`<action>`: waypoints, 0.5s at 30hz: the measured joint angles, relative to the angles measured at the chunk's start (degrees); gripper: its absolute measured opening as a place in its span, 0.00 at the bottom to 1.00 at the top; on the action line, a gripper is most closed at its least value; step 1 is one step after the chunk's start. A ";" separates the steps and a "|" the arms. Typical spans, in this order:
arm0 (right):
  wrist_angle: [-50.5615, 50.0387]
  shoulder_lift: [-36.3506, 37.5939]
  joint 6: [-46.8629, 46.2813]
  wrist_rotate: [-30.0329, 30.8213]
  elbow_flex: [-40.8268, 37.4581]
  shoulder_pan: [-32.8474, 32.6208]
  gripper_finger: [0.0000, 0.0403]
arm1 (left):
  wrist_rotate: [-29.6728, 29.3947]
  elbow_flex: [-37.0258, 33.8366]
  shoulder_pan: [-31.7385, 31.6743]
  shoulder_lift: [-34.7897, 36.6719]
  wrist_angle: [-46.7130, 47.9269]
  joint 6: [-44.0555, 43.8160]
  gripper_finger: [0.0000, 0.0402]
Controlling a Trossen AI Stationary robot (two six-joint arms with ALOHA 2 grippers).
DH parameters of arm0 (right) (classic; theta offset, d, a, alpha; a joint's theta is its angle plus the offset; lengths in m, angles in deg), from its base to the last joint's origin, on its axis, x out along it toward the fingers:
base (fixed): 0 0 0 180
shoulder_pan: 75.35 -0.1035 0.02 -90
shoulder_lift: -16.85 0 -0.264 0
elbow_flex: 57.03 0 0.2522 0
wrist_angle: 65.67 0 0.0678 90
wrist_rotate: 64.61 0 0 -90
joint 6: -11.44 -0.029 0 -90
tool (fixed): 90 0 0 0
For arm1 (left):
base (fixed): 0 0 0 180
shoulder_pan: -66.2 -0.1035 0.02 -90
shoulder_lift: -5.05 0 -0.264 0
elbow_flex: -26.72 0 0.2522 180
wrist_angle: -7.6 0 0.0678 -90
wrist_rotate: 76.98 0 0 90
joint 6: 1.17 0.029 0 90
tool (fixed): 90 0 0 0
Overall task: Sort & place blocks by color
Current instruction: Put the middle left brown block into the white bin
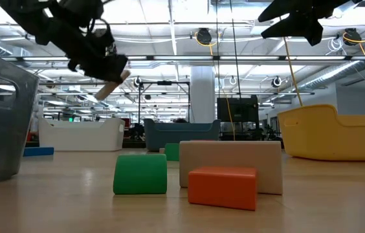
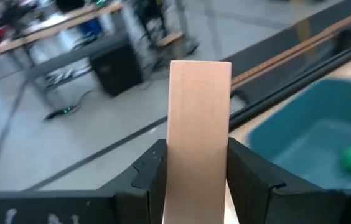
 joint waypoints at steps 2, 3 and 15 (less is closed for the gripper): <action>0.01 0.00 0.10 0.00 0.00 0.00 0.46 | -0.28 0.00 -2.34 0.00 3.44 -1.57 0.33; 0.00 0.00 0.13 0.00 0.00 0.00 0.46 | -0.30 0.02 -3.44 0.00 5.49 -2.70 0.33; -0.01 0.00 0.13 0.00 0.00 0.00 0.46 | 3.01 0.02 -9.21 0.00 22.75 -12.33 0.38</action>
